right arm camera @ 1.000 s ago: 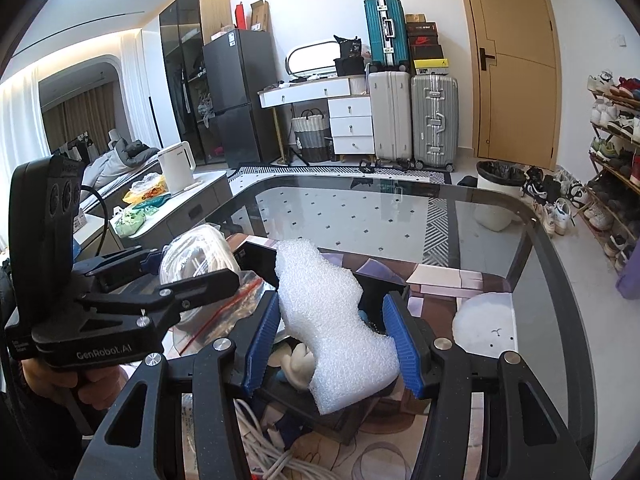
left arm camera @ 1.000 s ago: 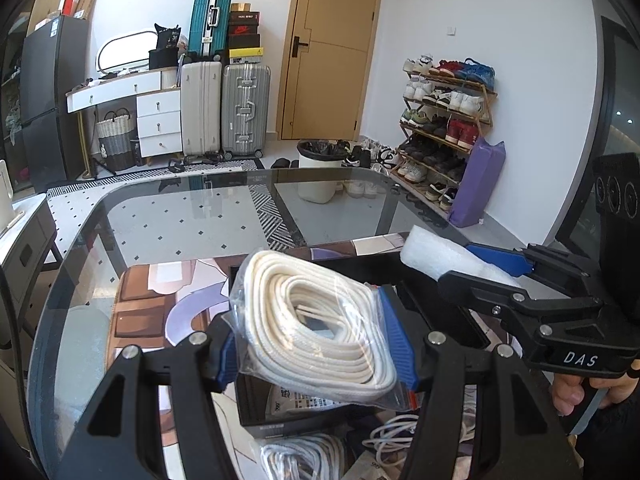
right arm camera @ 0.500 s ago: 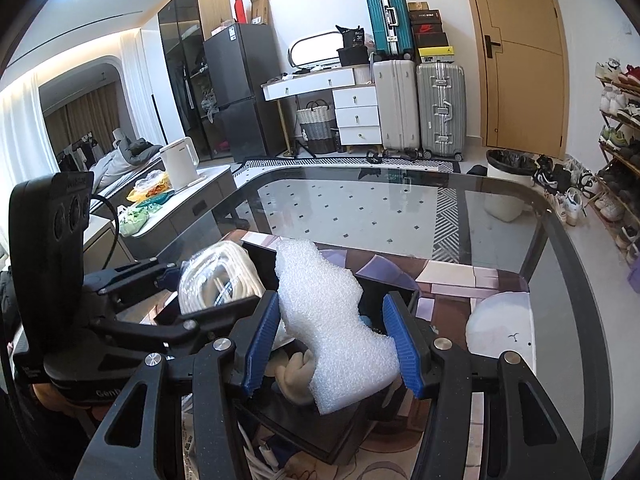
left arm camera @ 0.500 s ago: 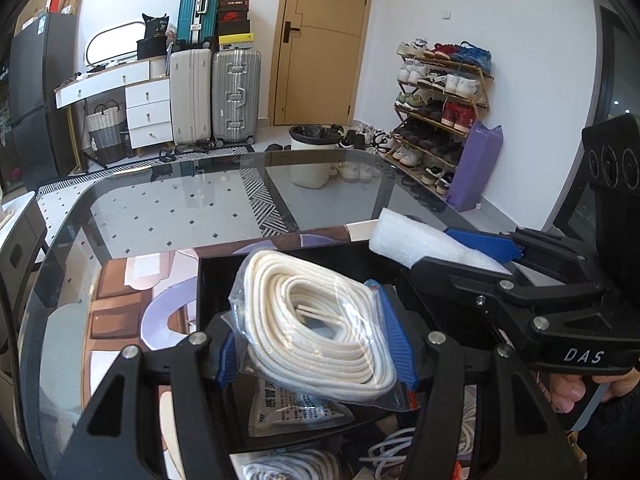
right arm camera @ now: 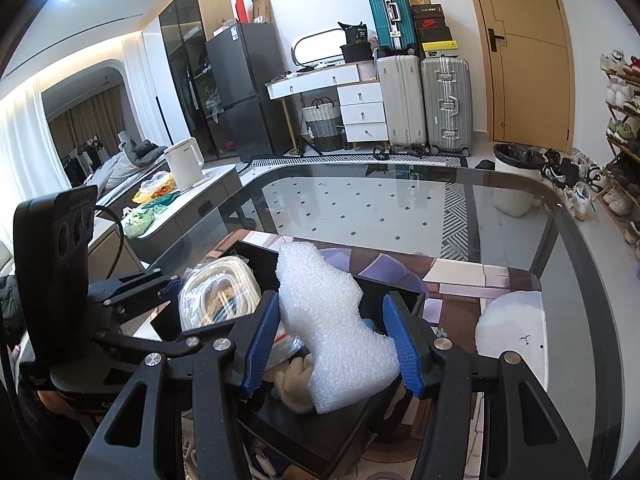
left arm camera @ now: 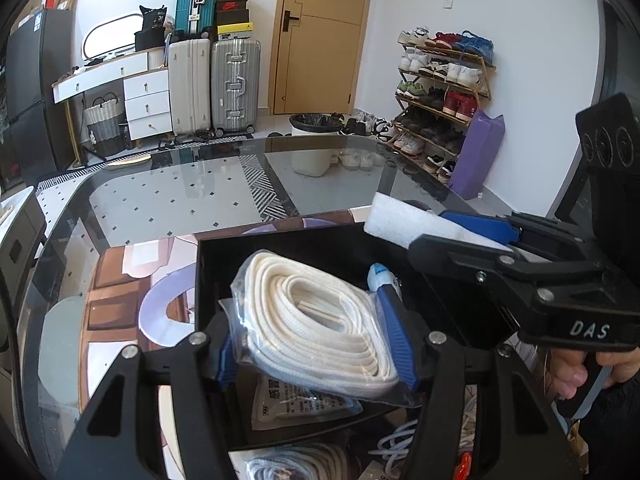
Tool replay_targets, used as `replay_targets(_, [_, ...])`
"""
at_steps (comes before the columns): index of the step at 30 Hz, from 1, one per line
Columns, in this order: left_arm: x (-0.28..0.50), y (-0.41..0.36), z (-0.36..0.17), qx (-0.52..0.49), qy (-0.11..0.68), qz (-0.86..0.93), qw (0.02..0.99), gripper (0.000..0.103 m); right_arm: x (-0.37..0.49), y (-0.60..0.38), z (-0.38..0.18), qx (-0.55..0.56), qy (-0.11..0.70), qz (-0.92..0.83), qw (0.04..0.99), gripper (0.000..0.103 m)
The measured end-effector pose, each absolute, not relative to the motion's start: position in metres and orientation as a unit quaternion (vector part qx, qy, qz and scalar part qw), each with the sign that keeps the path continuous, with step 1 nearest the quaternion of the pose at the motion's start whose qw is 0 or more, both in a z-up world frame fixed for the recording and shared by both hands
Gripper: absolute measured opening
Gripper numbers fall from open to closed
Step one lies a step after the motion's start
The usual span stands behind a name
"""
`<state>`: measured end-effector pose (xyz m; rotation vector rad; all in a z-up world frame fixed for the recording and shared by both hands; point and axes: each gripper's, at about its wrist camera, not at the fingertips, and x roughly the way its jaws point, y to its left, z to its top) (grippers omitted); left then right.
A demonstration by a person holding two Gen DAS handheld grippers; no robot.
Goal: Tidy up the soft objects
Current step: 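Open the left gripper releasing the rope bag into the box while the right releases the foam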
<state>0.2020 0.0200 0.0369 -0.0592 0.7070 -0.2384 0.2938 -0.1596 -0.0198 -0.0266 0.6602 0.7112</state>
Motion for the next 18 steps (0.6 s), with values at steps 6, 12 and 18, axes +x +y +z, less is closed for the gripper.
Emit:
replay_targets(6, [0.192, 0.016, 0.035, -0.021, 0.348, -0.121, 0.929, 0.060, 0.295, -0.160, -0.021, -0.014, 0.316, 0.348, 0.882, 0.054])
replay_targets(12, [0.191, 0.018, 0.037, -0.025, 0.347, -0.119, 0.930, 0.061, 0.296, -0.155, -0.021, -0.009, 0.316, 0.355, 0.880, 0.055])
replay_targets(18, [0.189, 0.020, 0.041, -0.025, 0.339, -0.120, 0.933, 0.080, 0.294, -0.158, -0.015, 0.007, 0.316, 0.359, 0.878, 0.085])
